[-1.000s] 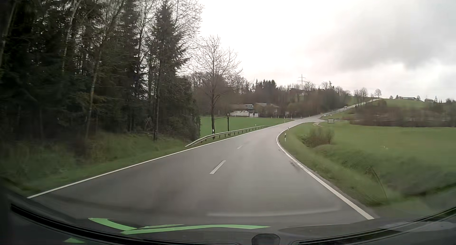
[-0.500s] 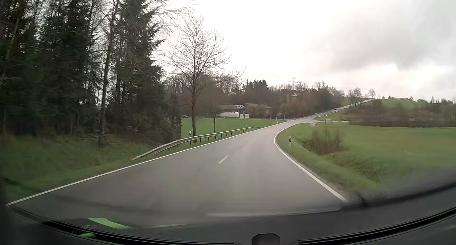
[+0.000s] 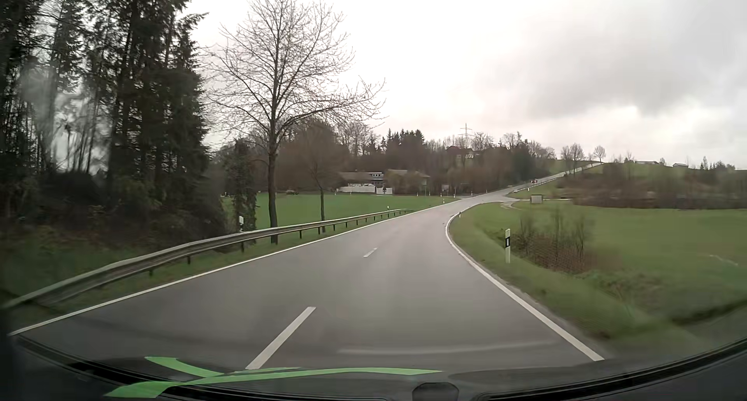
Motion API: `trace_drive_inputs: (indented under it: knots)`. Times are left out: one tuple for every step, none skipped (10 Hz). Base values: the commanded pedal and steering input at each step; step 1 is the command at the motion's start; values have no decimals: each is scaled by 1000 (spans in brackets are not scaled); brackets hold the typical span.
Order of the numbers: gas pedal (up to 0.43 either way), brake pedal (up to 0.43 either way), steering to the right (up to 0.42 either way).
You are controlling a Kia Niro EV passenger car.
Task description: Follow the waypoints while adhering to traffic rules and regulations
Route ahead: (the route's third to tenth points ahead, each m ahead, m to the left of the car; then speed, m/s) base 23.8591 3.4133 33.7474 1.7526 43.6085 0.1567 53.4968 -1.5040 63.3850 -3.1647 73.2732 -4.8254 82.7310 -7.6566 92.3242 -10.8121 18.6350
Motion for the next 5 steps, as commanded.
trace_drive_inputs:
  knots:
    - [98,0,18]
    - [98,0,17]
    - [87,0,17]
    - [87,0,17]
    - [87,0,17]
